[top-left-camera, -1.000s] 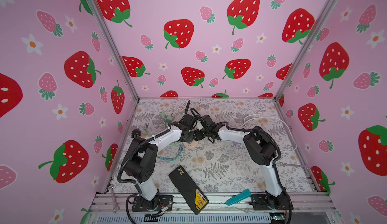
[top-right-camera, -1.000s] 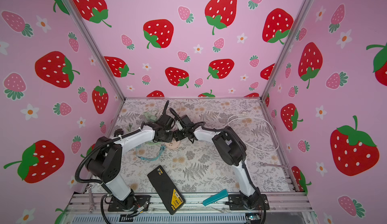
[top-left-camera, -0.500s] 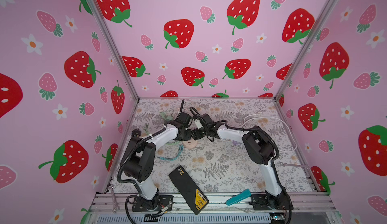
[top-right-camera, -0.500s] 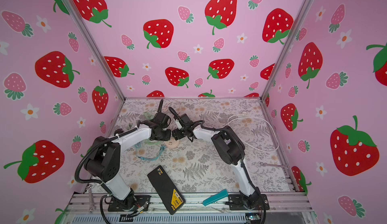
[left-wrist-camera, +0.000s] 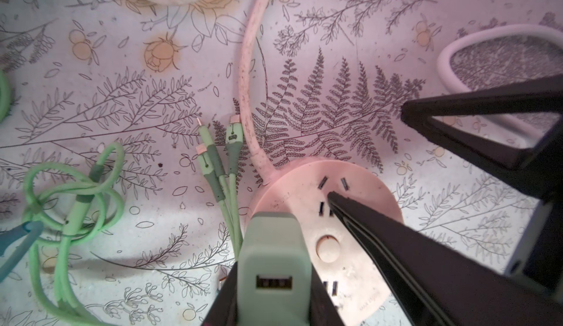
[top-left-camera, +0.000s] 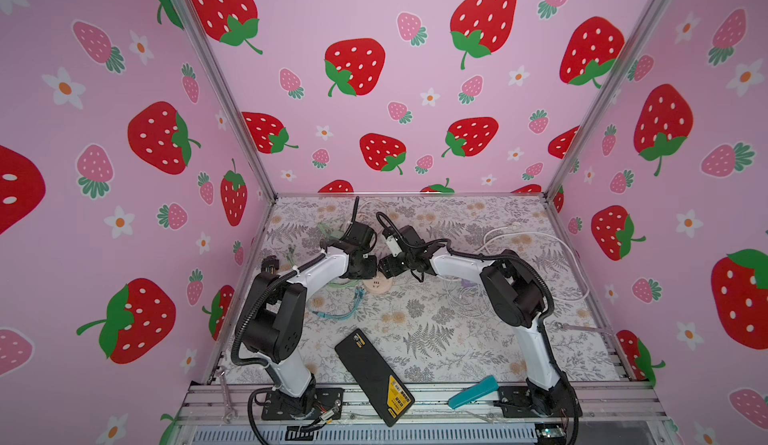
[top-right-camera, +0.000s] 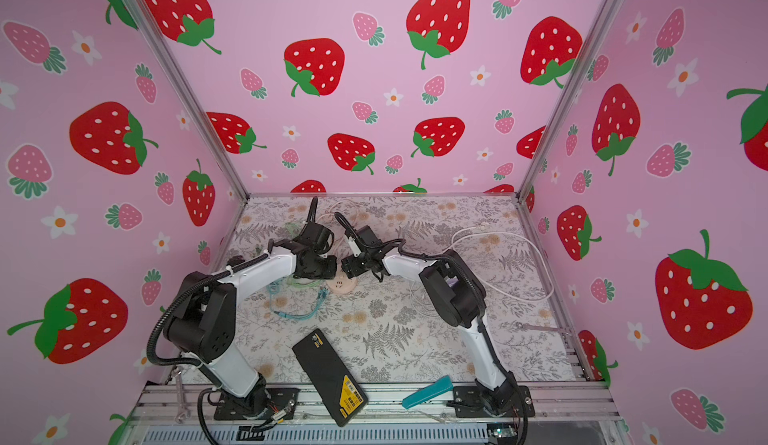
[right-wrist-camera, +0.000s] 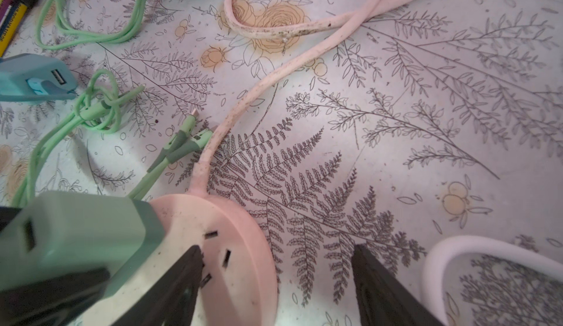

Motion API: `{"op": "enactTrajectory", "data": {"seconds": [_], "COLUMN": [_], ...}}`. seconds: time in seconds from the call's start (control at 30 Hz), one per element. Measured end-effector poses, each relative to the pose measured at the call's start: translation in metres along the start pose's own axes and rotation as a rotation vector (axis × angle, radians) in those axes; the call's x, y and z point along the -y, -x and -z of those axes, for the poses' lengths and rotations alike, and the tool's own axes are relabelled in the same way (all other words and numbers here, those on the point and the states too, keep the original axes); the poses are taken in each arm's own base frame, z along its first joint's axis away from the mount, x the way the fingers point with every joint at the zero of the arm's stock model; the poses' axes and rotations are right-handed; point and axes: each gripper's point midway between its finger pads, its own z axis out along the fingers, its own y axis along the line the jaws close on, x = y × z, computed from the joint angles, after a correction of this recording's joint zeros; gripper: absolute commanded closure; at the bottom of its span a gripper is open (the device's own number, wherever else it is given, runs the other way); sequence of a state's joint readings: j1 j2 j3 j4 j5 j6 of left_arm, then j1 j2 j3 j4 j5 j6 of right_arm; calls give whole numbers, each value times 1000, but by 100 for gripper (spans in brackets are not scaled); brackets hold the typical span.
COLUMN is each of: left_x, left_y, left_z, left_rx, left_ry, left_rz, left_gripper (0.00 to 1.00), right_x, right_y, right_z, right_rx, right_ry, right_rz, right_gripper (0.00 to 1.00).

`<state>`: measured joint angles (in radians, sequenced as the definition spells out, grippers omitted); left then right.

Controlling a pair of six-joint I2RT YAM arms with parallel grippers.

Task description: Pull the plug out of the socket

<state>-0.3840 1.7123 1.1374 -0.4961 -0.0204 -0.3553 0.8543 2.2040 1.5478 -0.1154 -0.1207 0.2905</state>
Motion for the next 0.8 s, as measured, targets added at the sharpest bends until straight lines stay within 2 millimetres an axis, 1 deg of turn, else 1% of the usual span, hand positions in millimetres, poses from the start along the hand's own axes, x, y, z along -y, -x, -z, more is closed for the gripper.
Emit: {"op": "enactTrajectory", "data": {"seconds": [0.53,0.8], "left_x": [0,-4], "left_y": [1,5], "left_z": [-1,-2], "left_rx": [41,37], "left_ry": [134,139], "left_rz": [-124,-118], "left_gripper": [92,92], "right_x": [0,0], "right_y": [1,5], "right_z": [-3,-7], "right_rx": [-18,-15], "right_ry": [-3,-12], "right_rz": [4,8], "right_gripper": [22,21]}}
